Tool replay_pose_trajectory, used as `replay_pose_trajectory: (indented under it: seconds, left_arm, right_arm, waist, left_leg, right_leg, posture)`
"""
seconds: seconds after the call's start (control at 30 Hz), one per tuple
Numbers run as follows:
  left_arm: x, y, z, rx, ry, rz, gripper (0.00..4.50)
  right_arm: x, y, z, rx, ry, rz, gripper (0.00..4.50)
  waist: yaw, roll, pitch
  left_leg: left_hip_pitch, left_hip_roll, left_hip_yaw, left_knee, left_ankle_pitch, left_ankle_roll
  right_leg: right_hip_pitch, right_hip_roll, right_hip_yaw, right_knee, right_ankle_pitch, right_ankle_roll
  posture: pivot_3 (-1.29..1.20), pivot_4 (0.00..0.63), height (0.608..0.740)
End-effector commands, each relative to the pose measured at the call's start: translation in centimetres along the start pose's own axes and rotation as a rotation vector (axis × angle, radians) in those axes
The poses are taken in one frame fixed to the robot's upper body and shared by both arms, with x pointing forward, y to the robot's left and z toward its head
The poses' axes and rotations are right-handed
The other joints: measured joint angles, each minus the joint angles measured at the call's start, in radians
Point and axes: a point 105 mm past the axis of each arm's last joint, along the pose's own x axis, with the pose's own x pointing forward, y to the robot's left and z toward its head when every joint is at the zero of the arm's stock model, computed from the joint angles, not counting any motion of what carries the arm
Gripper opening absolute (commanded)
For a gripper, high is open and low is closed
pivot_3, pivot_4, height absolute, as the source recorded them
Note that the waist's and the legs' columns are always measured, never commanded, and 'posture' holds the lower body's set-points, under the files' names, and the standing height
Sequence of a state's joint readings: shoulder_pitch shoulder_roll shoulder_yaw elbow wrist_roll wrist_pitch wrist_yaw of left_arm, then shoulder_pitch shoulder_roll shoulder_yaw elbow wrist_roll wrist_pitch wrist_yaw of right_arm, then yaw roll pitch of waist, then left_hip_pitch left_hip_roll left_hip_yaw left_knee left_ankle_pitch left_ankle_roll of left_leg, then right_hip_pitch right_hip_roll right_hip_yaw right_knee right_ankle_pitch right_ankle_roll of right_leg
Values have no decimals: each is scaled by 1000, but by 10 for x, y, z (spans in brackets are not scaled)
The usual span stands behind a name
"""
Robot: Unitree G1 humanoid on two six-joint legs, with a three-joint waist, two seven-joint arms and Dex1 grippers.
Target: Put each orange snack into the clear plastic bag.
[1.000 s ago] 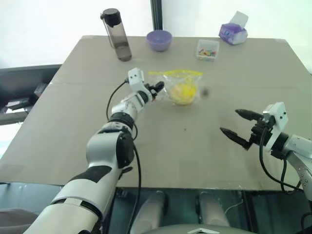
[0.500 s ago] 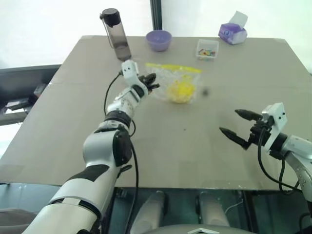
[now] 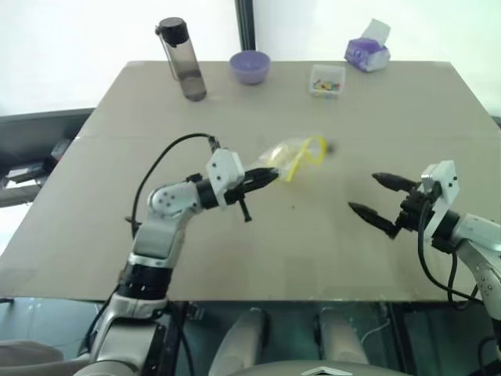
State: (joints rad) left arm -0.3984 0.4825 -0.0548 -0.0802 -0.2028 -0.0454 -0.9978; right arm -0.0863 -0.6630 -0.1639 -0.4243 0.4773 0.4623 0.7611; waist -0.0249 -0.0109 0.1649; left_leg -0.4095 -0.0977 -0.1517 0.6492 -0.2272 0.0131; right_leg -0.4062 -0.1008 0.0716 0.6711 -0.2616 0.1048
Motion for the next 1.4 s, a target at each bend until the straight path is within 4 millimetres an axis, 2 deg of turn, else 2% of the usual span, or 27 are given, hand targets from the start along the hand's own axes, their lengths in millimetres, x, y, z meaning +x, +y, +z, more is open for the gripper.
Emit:
replay_pose_trajectory:
  seconds: [0.03, 0.13, 0.23, 0.4, 0.53, 0.6, 0.7, 0.77, 0.87, 0.93, 1.03, 1.07, 1.1, 1.17, 1.3, 1.4]
  left_arm:
    - [-12, -20, -6, 116, 39, -27, 8]
    - [-25, -38, -18, 212, 89, -84, 8]
    - [-37, -57, -30, 340, 136, -180, 8]
    - [-54, -99, -49, 590, 135, -449, 8]
    - [-71, -114, -72, 756, 139, -620, 8]
    - [-75, -112, -78, 796, 140, -639, 8]
    - [-77, -96, -90, 861, 186, -623, 8]
    - [-76, -73, -106, 901, 280, -577, 8]
    - [-74, -46, -126, 944, 404, -521, 8]
    - [-66, -28, -136, 974, 463, -460, 8]
    - [-49, -13, -141, 1005, 476, -386, 8]
    - [-45, -11, -142, 1003, 475, -370, 524]
    - [-39, -9, -141, 991, 463, -340, 768]
    - [-27, -9, -139, 949, 431, -297, 1666]
    - [5, -8, -112, 718, 251, -94, 3287]
    - [5, -11, -106, 534, 211, -47, 4478]
  right_arm:
    - [-2, 4, 9, -33, -14, 41, 4500]
    - [0, 5, 8, -36, -8, 55, 4500]
    - [2, 4, 8, -37, -8, 60, 4500]
    - [4, 5, 8, -41, -8, 66, 4500]
    - [4, 6, 8, -39, -9, 62, 4500]
    - [3, 7, 8, -37, -8, 59, 4500]
    - [2, 6, 8, -34, -7, 47, 4500]
    - [3, 7, 9, -33, -7, 44, 4500]
    - [4, 7, 10, -34, -11, 40, 4500]
    - [4, 7, 10, -36, -12, 38, 4500]
    - [4, 7, 11, -39, -15, 35, 4500]
    - [4, 7, 11, -39, -16, 34, 4500]
    - [4, 8, 12, -39, -17, 33, 4500]
    - [4, 8, 12, -40, -18, 32, 4500]
    - [4, 8, 10, -40, -16, 25, 4500]
    - [3, 10, 10, -39, -16, 23, 4500]
  waist:
    - [1, 0, 0]
    - [11, 0, 1]
    - [13, 0, 1]
    - [14, 0, 1]
    - [15, 3, -2]
    - [15, 10, -7]
    - [17, 19, -12]
    - [19, 21, -14]
    - [24, 23, -17]
    - [24, 26, -19]
    - [29, 29, -21]
    - [32, 30, -21]
    - [35, 30, -22]
    - [41, 29, -22]
    - [43, 21, -23]
    - [37, 16, -23]
  left_leg:
    - [3, 0, 2, -1, 0, 0]
    - [10, 1, 1, -4, 0, 1]
    - [10, 1, 1, -5, 0, 0]
    - [10, 1, 1, -7, 0, 1]
    - [13, 1, 1, -9, 0, 1]
    - [14, 1, 1, -10, 0, 1]
    - [18, 1, 2, -11, 0, 1]
    - [31, 1, 4, -13, 0, 1]
    - [32, 1, 4, -13, 0, 1]
    - [33, 1, 4, -13, 0, 1]
    - [35, 1, 4, -13, 0, 2]
    - [35, 1, 3, -13, 0, 2]
    - [35, 1, 3, -12, 0, 2]
    - [32, 1, 1, -9, 1, 2]
    - [26, -4, -7, -5, 1, 2]
    - [19, -5, -9, -5, 0, 2]
  right_leg:
    - [3, 0, 1, -1, 0, 0]
    - [11, 0, 0, -6, 0, 0]
    - [11, 0, 0, -7, 0, 0]
    - [11, -1, 0, -9, 0, 0]
    - [12, -1, -1, -9, 0, 0]
    - [12, -1, 0, -9, 0, 0]
    - [16, -1, 0, -9, 0, 0]
    - [29, -1, -2, -9, -4, 5]
    - [31, -1, -4, -9, -6, 8]
    - [32, -1, -5, -8, -5, 9]
    - [36, -2, -8, -8, -6, 9]
    - [36, -2, -8, -8, -6, 9]
    - [36, -2, -8, -8, -6, 10]
    - [36, -2, -10, -8, -7, 11]
    - [34, -7, -14, -9, -7, 11]
    - [28, -8, -15, -10, -5, 8]
  posture:
    - [0, 150, 739]
    - [0, 150, 739]
    - [0, 150, 739]
    - [0, 150, 739]
    - [0, 150, 739]
    - [0, 150, 739]
    - [0, 150, 739]
    - [0, 150, 739]
    - [0, 150, 739]
    - [0, 150, 739]
    - [0, 150, 739]
    - [0, 150, 739]
    - [0, 150, 739]
    - [0, 150, 739]
    - [0, 150, 739]
    - [0, 150, 739]
